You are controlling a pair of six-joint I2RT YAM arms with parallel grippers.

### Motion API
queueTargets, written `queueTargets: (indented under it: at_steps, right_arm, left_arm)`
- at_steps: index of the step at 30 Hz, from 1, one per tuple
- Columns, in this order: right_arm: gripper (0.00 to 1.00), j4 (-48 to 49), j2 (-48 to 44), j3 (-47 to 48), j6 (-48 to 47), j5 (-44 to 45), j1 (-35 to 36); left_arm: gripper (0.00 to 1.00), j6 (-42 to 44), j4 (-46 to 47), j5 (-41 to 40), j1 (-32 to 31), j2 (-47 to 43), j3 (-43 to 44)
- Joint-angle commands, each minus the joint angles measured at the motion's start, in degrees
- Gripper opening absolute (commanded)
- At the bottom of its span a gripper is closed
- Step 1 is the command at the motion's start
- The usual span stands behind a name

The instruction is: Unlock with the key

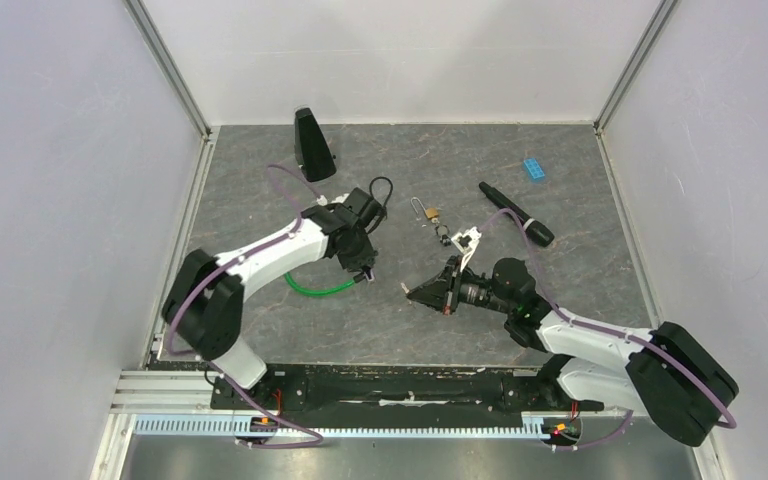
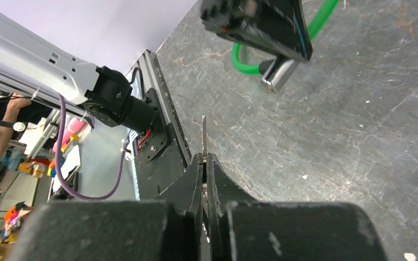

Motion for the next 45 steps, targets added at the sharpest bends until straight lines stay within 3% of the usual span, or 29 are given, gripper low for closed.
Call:
queueTargets:
  at_steps: [1,15,45]
  right_arm:
    - [0.00,3.84,2.38,1.22,1.65,-0.57,1.43]
    - [0.00,0.44,11.06,6.41,5.58,-0.74,2.62]
    - [0.00,-5.97,18.13,13.03,4.38,-0.83,2.64]
  left_arm:
    - [0.02,-7.51,4.78,0.80,0.05,-7.69,-2.43]
    - [0.02,-18.52,19.40,4.99,0.03,-18.75,-15.23]
    - [0.02,-15.10,18.96,7.01,-0.85,-21.79,-14.85]
